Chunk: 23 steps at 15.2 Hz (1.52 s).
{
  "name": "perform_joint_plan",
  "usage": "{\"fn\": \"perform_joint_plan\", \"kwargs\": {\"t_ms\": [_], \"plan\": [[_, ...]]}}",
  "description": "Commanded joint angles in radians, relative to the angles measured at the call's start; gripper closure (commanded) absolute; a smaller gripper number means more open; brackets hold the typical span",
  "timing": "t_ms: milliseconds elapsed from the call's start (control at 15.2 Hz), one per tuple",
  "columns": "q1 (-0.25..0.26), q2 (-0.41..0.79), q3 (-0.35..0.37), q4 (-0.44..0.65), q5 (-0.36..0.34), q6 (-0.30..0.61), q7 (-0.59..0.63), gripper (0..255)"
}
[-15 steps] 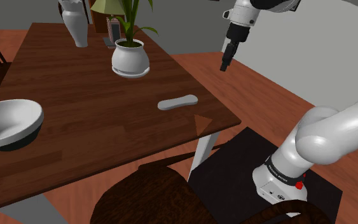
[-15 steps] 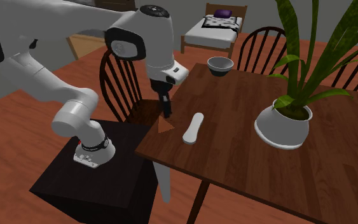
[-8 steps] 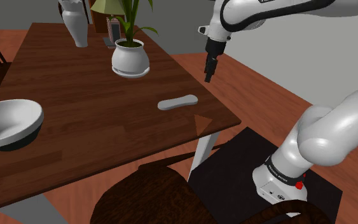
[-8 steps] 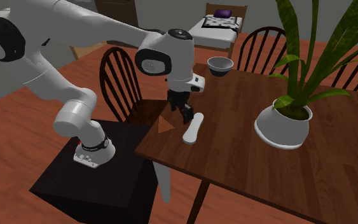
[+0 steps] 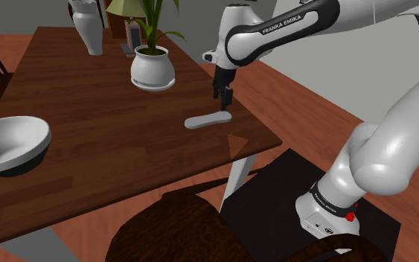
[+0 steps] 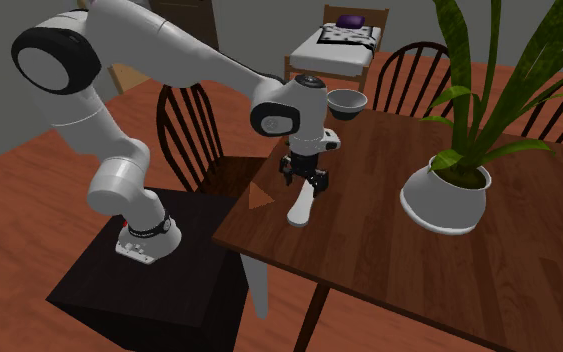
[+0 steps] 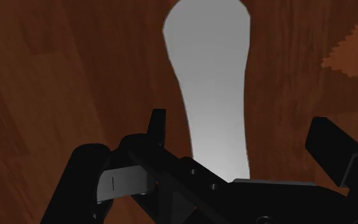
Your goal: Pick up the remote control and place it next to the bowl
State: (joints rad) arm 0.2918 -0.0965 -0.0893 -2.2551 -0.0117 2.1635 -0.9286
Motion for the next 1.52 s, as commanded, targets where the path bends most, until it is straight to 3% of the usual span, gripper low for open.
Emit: {"fn": "perform_joint_plan", "kwargs": {"t_ms": [0, 594, 1122, 1188, 1452], "plan": [[0.019, 0.054, 0.013, 0.003, -0.007, 0.055, -0.066, 0], [0.028, 0.154, 0.023, -0.026, -0.01, 0.187, -0.11, 0], [0.028, 0.154, 0.023, -0.026, -0.01, 0.187, -0.11, 0], [0.028, 0.154, 0.023, -0.026, -0.01, 0.187, -0.11, 255], [0.028, 0.154, 0.023, -0.026, -0.01, 0.187, -0.11, 255]]}}
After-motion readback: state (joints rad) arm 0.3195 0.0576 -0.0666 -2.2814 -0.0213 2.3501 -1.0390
